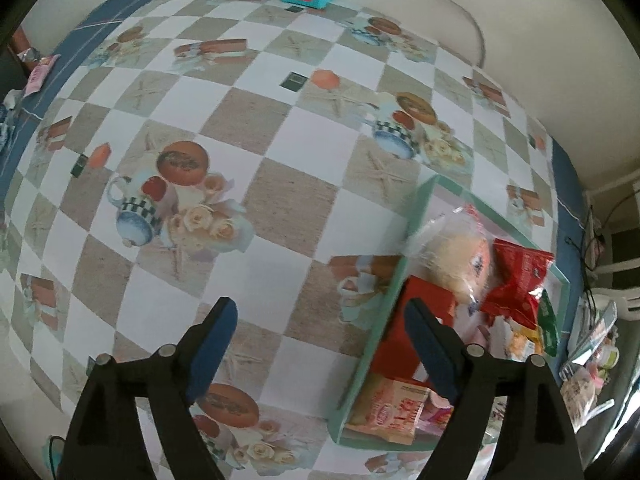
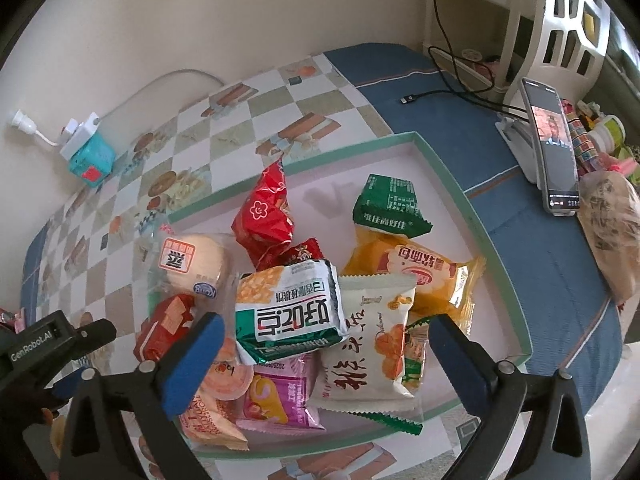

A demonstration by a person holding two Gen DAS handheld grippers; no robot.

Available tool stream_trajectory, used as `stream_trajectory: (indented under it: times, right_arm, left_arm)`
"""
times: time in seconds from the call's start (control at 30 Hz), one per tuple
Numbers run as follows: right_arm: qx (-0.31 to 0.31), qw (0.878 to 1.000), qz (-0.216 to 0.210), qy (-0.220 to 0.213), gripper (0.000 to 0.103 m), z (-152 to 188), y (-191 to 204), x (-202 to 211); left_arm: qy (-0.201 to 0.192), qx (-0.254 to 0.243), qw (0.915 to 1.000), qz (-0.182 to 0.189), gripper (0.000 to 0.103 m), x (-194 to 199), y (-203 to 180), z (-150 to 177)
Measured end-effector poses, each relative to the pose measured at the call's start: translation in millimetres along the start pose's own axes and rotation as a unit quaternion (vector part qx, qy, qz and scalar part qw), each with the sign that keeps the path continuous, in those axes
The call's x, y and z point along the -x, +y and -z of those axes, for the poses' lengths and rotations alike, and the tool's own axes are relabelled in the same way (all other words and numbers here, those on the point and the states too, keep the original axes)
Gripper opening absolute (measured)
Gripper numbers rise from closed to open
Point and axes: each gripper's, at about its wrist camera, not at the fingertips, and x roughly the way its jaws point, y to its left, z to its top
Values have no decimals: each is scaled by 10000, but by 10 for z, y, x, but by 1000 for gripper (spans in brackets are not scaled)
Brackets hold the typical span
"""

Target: Organize snacks

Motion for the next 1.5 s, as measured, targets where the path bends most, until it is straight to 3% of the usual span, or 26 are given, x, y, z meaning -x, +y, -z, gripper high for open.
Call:
stream_trajectory:
  times: [0.07,0.17,0.77,0.97,1.23,1.5]
  right_arm:
    - [51,10000,27,26,103,8,29,-8]
    - [114,9999,64,26,103,27,69,-6]
    - [659,9975,152,-205,103,265,426,325]
    - [769,9966,266,-123,103,394,533,386]
    - [740,9964,350,223,103,625,537,318]
    - [782,9960,380,211,103,788,533,367]
  left_arm:
    - [-117,1,9998,-167,101,13,36,-7]
    - [-169,-61,9991,-394,101,18,78,-22]
    - [-626,-348,9933,-906,101,428,324,58]
    - [-804,-382,9923,-857,101,640,452,160]
    - [-665,-599,9906,-1037,101,703,545,390]
    - [-645,-853,9893,-988,101,749,638,638]
